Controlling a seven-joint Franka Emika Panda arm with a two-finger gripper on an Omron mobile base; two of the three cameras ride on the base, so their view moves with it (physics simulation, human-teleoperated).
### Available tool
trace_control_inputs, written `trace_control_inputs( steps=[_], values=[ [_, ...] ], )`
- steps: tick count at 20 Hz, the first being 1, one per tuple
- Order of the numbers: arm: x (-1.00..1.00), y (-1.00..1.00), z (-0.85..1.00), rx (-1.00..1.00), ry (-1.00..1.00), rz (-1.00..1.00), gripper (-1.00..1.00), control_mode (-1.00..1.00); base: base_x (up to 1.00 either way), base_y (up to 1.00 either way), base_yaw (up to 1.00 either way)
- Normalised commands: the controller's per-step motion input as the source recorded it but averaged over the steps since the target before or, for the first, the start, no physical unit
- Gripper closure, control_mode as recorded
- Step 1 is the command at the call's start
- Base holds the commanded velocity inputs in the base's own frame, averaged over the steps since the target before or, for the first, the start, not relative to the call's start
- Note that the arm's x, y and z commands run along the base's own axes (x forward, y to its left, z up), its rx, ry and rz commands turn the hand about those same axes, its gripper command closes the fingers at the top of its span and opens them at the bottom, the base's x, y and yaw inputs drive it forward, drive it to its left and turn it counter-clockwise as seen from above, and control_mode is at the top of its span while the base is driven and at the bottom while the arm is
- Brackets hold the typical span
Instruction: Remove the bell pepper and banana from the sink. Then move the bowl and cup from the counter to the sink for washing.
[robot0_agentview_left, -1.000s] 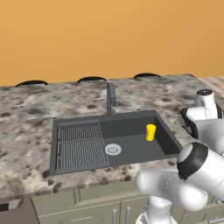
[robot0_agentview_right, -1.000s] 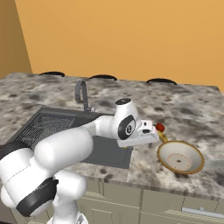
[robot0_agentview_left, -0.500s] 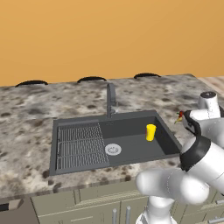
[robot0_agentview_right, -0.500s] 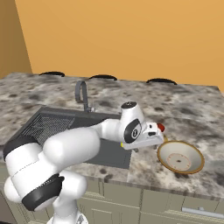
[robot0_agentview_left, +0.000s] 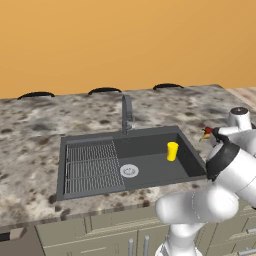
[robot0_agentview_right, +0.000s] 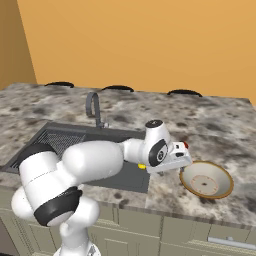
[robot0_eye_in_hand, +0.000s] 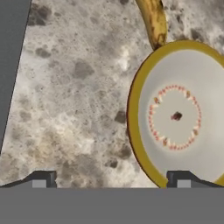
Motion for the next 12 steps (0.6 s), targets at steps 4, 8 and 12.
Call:
trace_control_inputs(
  steps=[4,8,12],
  values=[
    [0.15,-0.12,-0.18,0.00,0.08,0.00,-1.00,-1.00,0.00,0.00,0.00],
    [0.17,-0.11,-0.19,0.00,0.06,0.00,-1.00,-1.00,0.00,0.00,0.00],
    [0.21,-0.15,-0.15,0.00,0.07,0.00,-1.00,-1.00,0.00,0.00,0.00]
  ],
)
